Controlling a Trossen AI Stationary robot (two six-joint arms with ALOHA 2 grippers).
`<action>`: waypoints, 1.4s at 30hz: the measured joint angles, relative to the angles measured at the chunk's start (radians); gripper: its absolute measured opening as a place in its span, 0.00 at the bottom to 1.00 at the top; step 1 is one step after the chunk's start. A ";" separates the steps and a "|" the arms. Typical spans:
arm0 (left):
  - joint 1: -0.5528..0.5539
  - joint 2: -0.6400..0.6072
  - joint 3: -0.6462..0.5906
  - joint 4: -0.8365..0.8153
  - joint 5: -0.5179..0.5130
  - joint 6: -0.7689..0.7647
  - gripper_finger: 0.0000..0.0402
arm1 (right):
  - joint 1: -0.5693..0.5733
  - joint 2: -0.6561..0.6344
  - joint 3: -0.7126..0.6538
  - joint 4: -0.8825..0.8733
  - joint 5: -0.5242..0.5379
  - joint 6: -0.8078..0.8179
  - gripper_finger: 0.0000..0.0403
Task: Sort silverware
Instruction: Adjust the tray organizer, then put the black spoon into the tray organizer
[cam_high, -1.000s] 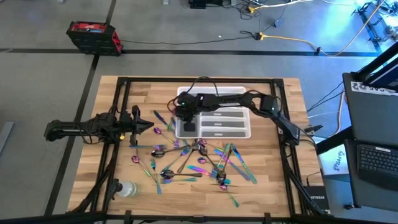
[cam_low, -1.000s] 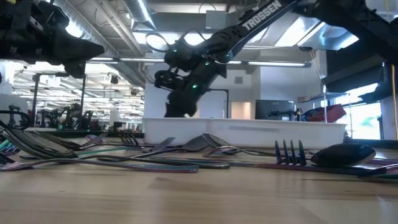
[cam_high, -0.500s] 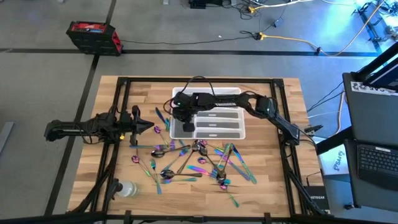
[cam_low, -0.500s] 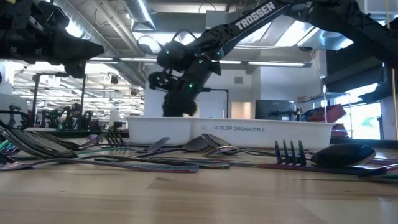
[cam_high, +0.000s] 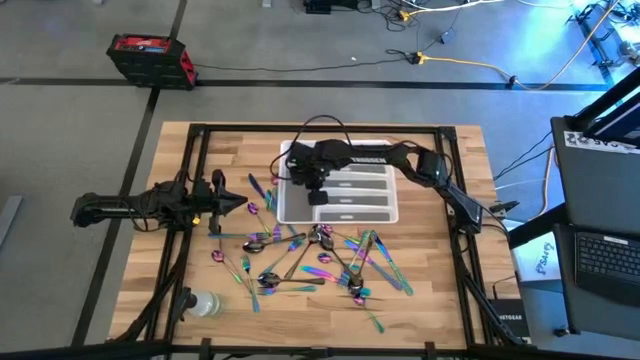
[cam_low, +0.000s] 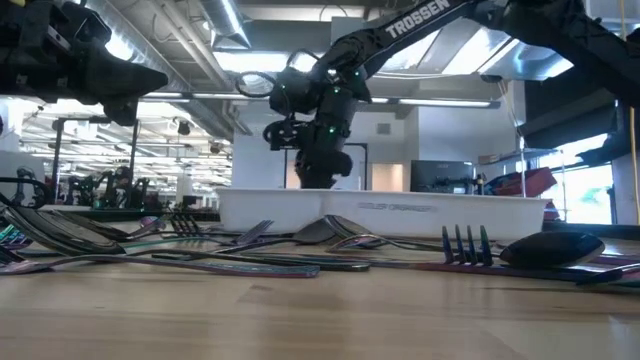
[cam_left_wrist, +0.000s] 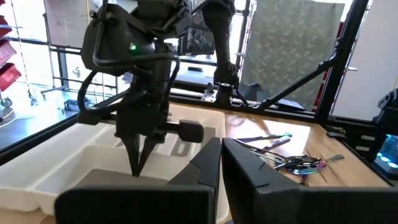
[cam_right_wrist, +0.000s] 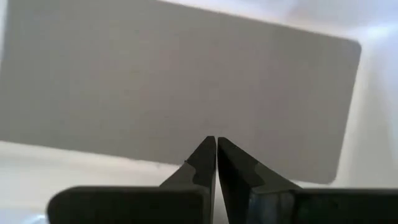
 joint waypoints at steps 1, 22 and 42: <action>0.000 0.000 0.000 0.000 0.000 0.000 0.00 | -0.006 0.000 0.000 -0.014 0.000 -0.001 0.00; 0.000 0.000 0.000 0.001 0.000 0.000 0.00 | 0.144 -0.433 -0.360 0.359 0.042 0.233 0.00; 0.000 0.000 0.000 0.000 0.000 0.000 0.00 | 0.702 -0.544 -0.765 0.406 0.247 1.342 0.23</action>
